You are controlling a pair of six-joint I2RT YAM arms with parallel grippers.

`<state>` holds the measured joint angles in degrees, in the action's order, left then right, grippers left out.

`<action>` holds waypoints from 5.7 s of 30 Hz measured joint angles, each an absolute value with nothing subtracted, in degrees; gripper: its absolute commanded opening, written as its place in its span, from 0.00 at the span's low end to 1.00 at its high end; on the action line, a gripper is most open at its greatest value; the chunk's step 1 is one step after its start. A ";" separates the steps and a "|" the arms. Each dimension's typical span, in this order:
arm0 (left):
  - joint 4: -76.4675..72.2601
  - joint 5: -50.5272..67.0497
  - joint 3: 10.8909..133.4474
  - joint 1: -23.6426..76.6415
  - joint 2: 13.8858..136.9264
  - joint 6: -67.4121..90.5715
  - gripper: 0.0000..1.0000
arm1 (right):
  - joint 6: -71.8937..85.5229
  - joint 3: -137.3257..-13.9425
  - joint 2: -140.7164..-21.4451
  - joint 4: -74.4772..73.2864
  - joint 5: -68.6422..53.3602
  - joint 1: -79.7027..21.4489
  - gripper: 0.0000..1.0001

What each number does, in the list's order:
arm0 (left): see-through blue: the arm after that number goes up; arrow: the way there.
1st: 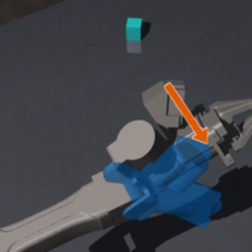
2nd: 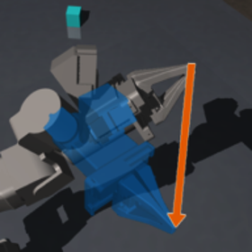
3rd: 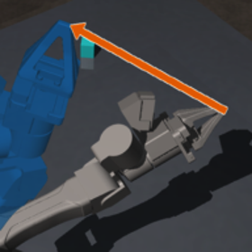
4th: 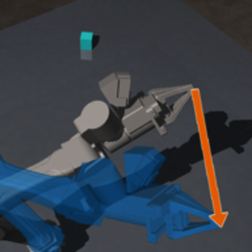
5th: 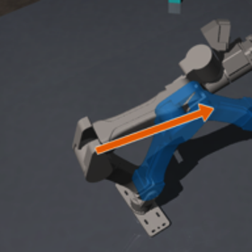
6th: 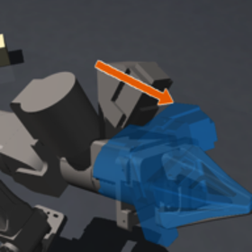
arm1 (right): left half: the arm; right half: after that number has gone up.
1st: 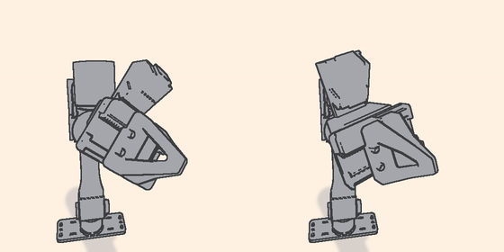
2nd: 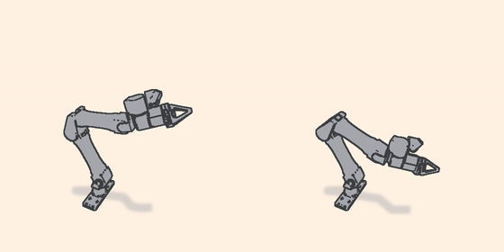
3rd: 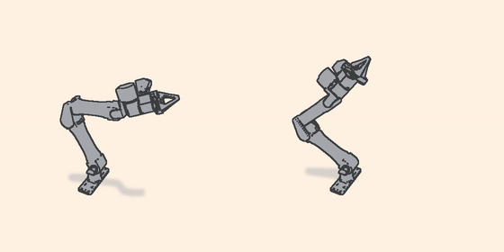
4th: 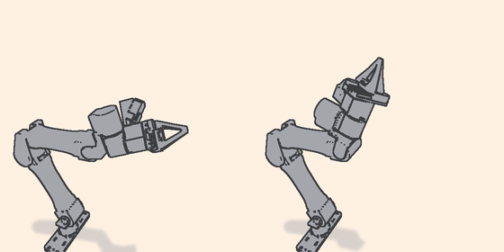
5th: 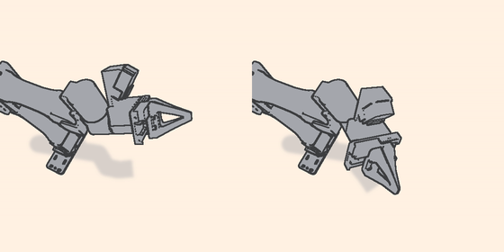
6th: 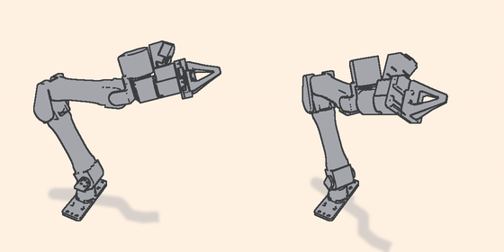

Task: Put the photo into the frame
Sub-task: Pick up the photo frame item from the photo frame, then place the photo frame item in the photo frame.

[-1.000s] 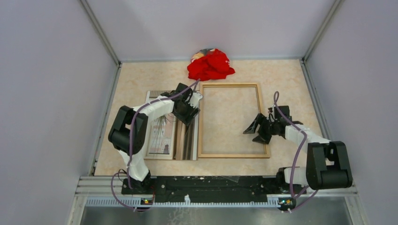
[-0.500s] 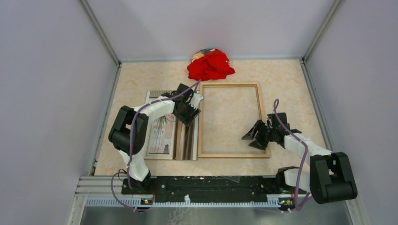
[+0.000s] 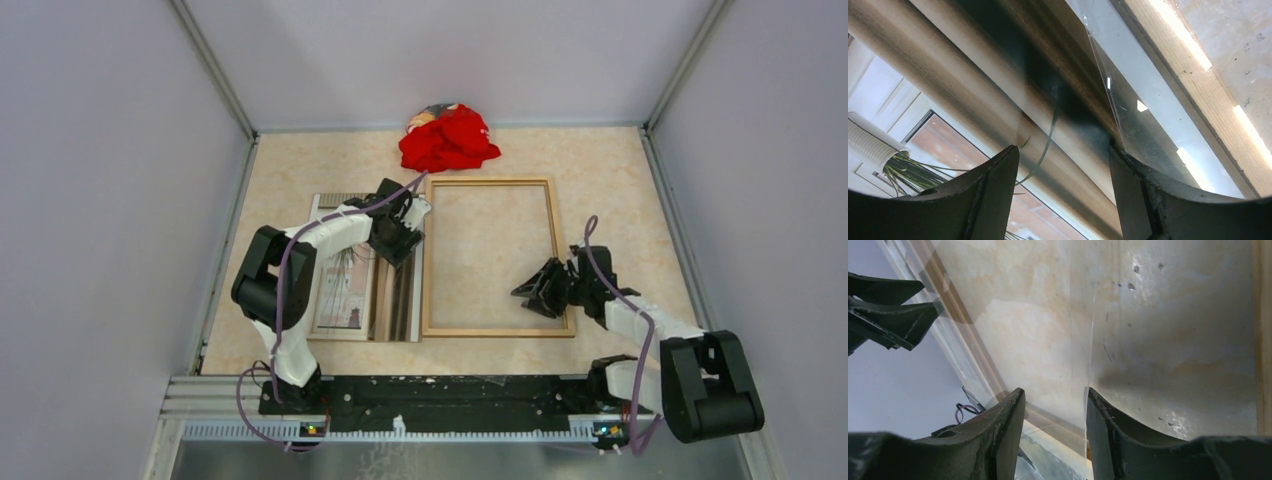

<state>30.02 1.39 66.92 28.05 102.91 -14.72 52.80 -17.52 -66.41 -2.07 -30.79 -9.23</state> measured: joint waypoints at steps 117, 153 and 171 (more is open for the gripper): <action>26.98 17.74 66.52 27.46 101.78 -9.76 0.45 | 30.63 -65.23 -87.88 -27.94 -44.73 -7.73 0.00; 28.08 20.53 67.20 27.42 103.04 -10.70 0.24 | 29.39 -58.57 -87.85 -27.35 -38.52 -7.55 0.02; 28.18 21.65 67.61 26.65 103.50 -10.61 0.03 | 37.89 -54.72 -87.64 -17.45 -44.12 -6.83 0.00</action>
<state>28.18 21.65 67.61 26.65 103.50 -10.61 37.89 -54.72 -87.64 -17.45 -44.12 -6.83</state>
